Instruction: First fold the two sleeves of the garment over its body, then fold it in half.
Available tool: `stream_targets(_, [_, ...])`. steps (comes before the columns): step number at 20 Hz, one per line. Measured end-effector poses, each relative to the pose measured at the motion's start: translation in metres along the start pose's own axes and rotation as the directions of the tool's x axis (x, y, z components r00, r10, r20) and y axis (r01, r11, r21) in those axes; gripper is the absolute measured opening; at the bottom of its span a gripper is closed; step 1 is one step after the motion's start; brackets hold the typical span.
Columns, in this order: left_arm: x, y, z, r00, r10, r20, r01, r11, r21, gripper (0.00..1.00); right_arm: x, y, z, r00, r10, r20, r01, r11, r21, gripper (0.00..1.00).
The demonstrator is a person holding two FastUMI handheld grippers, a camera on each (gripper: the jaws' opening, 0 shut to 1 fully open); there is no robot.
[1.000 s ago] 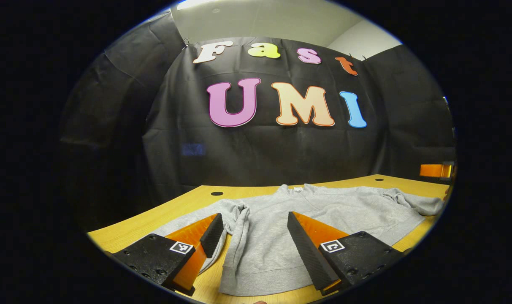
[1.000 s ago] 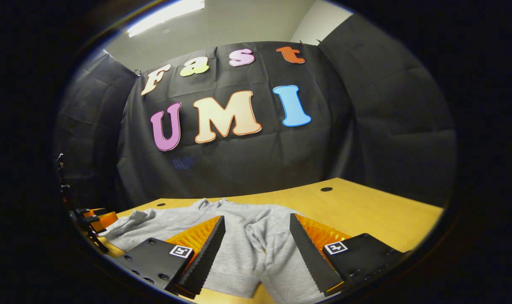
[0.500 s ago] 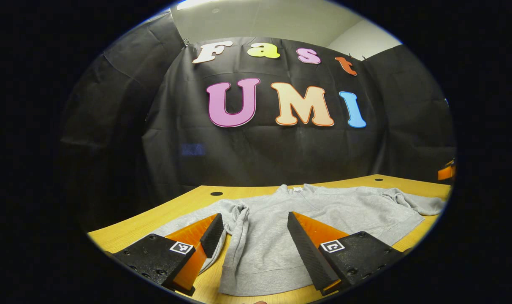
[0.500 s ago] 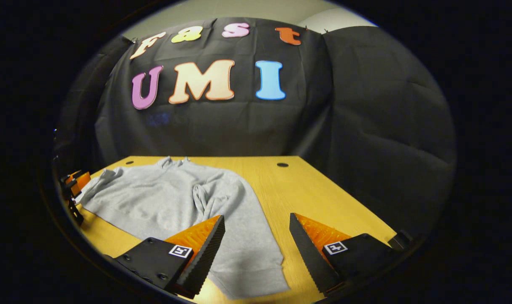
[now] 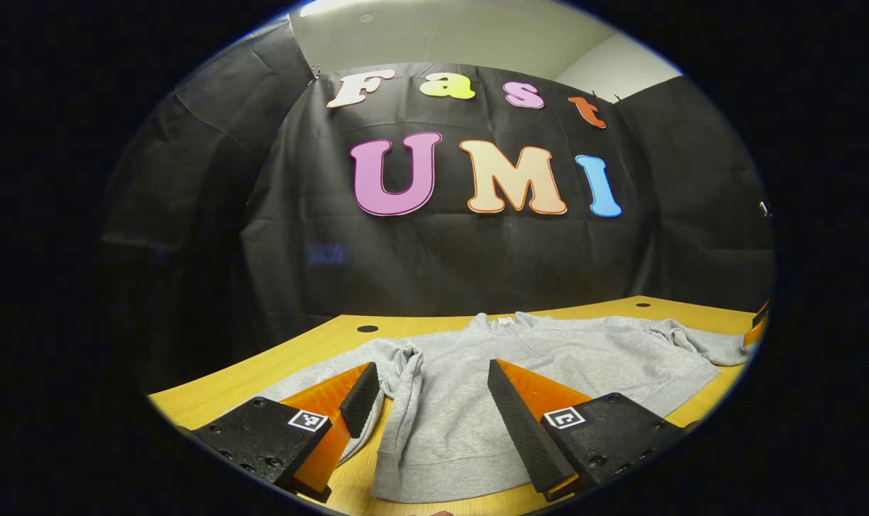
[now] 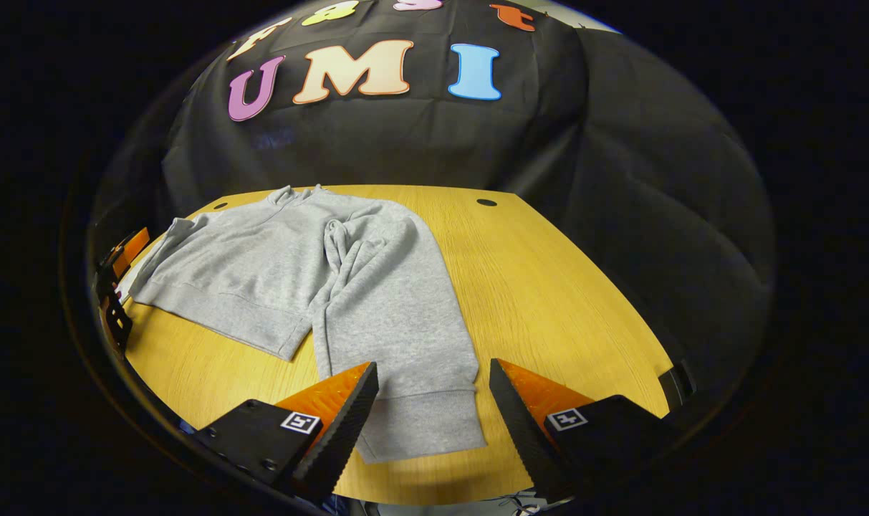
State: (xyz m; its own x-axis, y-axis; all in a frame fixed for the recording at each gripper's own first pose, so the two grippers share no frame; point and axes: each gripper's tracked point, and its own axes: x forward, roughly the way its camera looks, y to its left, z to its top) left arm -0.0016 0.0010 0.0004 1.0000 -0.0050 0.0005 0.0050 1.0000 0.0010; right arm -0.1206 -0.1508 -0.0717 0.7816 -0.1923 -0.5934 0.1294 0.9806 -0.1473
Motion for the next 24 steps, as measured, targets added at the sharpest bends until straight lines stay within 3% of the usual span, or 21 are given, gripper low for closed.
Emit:
stream_targets(9, [0.001,0.000,0.000,1.000,0.000,0.000,0.000,1.000,-0.001,0.93,-0.003,0.009,-0.024,0.997,0.027,-0.072,-0.027,1.000,-0.002,0.99])
stream_targets(11, [0.001,0.000,0.000,1.000,0.000,0.000,0.000,1.000,-0.001,0.93,-0.003,0.016,-0.028,0.995,0.057,-0.082,-0.056,0.998,0.022,0.94])
stream_targets(12, [0.000,0.000,-0.001,1.000,0.000,0.000,0.000,1.000,-0.001,0.93,-0.001,0.016,-0.030,0.994,0.065,-0.087,-0.062,0.997,0.041,0.84])
stream_targets(15, [0.000,0.000,0.000,1.000,0.000,0.000,0.000,1.000,-0.001,0.94,-0.001,0.016,-0.031,0.991,0.083,-0.102,-0.077,0.995,0.064,0.77])
stream_targets(16, [0.000,0.000,-0.001,1.000,0.000,0.000,0.000,1.000,-0.001,0.94,-0.001,0.021,-0.032,0.990,0.101,-0.101,-0.096,0.994,0.055,0.80])
stream_targets(18, [0.000,0.001,-0.001,1.000,0.002,0.000,-0.002,1.000,-0.001,0.94,-0.001,0.024,-0.030,0.988,0.109,-0.105,-0.107,0.994,0.027,0.60])
stream_targets(20, [0.000,0.000,-0.001,1.000,0.002,0.000,-0.002,1.000,-0.001,0.93,-0.001,0.026,-0.031,0.986,0.111,-0.120,-0.110,0.994,0.016,0.58])
stream_targets(21, [0.001,0.000,0.000,1.000,0.002,0.000,-0.002,1.000,-0.001,0.93,-0.001,0.034,-0.030,0.982,0.146,-0.122,-0.143,0.989,0.037,0.58])
stream_targets(23, [0.000,0.000,0.000,1.000,0.001,0.000,-0.001,1.000,-0.001,0.93,-0.002,0.037,-0.028,0.982,0.153,-0.115,-0.150,0.988,0.036,0.18])
stream_targets(24, [0.000,0.001,-0.001,1.000,0.001,0.000,-0.001,1.000,-0.001,0.94,-0.001,0.038,-0.029,0.982,0.146,-0.120,-0.144,0.989,0.021,0.20])
